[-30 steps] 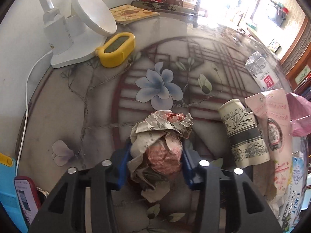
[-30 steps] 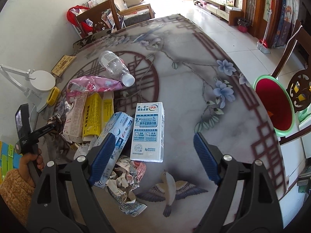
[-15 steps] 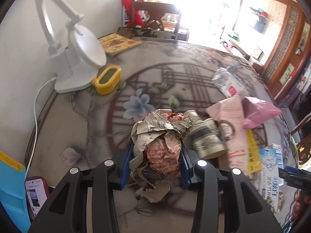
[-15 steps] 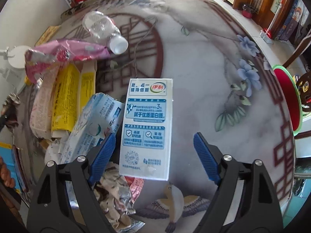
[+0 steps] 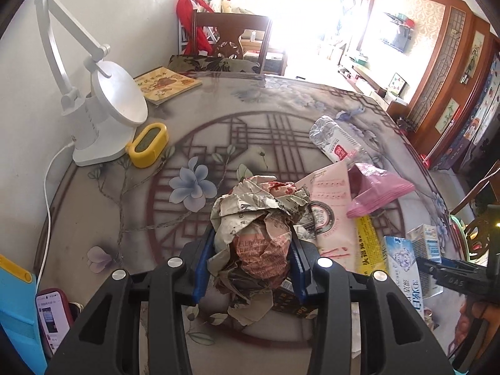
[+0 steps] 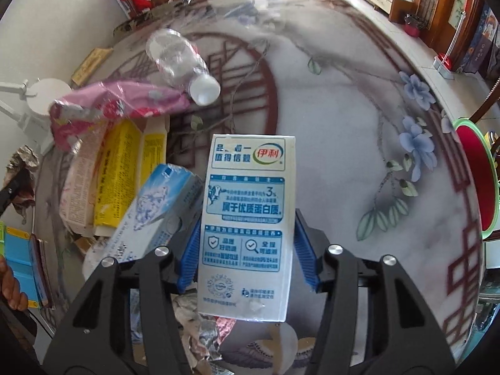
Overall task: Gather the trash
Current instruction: 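Grasp the white milk carton with the right tool while the left tool grasps the crumpled paper ball, then drop the milk carton into the bin with the right tool while the left drops the ball, then move both tools back over the trash on the table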
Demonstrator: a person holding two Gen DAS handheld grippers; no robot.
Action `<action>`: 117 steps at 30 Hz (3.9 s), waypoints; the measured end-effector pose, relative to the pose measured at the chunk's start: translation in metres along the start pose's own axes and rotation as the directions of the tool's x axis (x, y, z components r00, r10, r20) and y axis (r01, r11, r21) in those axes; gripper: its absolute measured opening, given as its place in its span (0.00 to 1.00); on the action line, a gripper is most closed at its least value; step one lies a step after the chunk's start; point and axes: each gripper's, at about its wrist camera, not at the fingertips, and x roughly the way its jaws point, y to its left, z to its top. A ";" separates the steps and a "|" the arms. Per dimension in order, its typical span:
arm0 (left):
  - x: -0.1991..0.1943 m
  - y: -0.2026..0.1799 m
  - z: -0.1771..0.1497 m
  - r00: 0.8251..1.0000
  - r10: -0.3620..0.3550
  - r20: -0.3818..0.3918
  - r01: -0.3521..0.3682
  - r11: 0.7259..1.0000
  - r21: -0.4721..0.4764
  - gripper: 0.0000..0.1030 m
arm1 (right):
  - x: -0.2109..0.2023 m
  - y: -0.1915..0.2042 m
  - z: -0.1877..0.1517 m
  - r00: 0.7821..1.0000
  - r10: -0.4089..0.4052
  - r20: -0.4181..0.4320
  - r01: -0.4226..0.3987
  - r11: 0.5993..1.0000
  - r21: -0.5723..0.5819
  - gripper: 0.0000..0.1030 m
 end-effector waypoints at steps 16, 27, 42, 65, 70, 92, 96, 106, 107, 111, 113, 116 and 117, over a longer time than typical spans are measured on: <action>-0.035 -0.083 -0.002 0.995 -0.082 0.050 0.078 0.994 0.082 0.38 | -0.094 -0.044 0.009 0.973 0.046 0.227 -0.060 0.997 0.056 0.51; -0.035 -0.166 -0.008 0.996 -0.075 0.039 0.071 0.992 0.105 0.38 | -0.118 -0.092 0.019 0.965 0.069 0.251 -0.067 0.998 -0.019 0.51; -0.037 -0.276 -0.024 0.998 -0.055 0.014 0.053 0.990 0.129 0.38 | -0.138 -0.190 0.032 0.958 0.110 0.265 -0.103 0.994 -0.041 0.51; -0.029 -0.431 -0.037 0.982 -0.179 -0.053 0.187 0.933 0.309 0.38 | -0.133 -0.385 0.038 0.945 -0.164 0.283 0.103 0.970 0.218 0.74; -0.013 -0.482 -0.037 0.962 -0.256 -0.097 0.274 0.890 0.365 0.38 | -0.153 -0.404 0.014 0.939 -0.190 0.288 0.104 0.952 0.288 0.75; 0.008 -0.602 -0.054 0.915 -0.377 -0.143 0.396 0.777 0.489 0.80 | -0.210 -0.440 -0.069 0.905 -0.337 0.259 0.208 0.882 0.422 0.76; -0.009 -0.564 -0.045 0.926 -0.363 -0.101 0.367 0.812 0.454 0.80 | -0.204 -0.421 -0.058 0.913 -0.304 0.274 0.189 0.907 0.376 0.76; -0.036 -0.396 -0.029 0.990 -0.142 0.017 0.133 0.957 0.260 0.80 | -0.164 -0.333 -0.010 0.947 -0.133 0.293 0.087 0.982 0.166 0.77; -0.037 -0.380 -0.028 0.993 -0.116 0.022 0.108 0.966 0.233 0.80 | -0.160 -0.322 -0.007 0.950 -0.117 0.290 0.078 0.987 0.143 0.77; -0.037 -0.302 -0.026 0.999 0.012 0.032 -0.016 0.993 0.118 0.80 | -0.144 -0.275 0.003 0.961 -0.050 0.273 0.039 0.998 0.046 0.77; -0.035 -0.265 -0.026 0.997 0.074 0.024 -0.076 0.995 0.066 0.80 | -0.139 -0.257 0.006 0.964 -0.028 0.265 0.025 1.000 0.015 0.77; -0.031 -0.209 -0.022 0.988 0.154 0.006 -0.154 0.988 0.004 0.80 | -0.132 -0.231 0.006 0.967 -0.008 0.255 0.012 1.000 -0.013 0.78; -0.027 -0.190 -0.020 0.983 0.184 -0.001 -0.184 0.983 -0.010 0.80 | -0.130 -0.223 0.006 0.968 -0.003 0.253 0.008 1.000 -0.017 0.78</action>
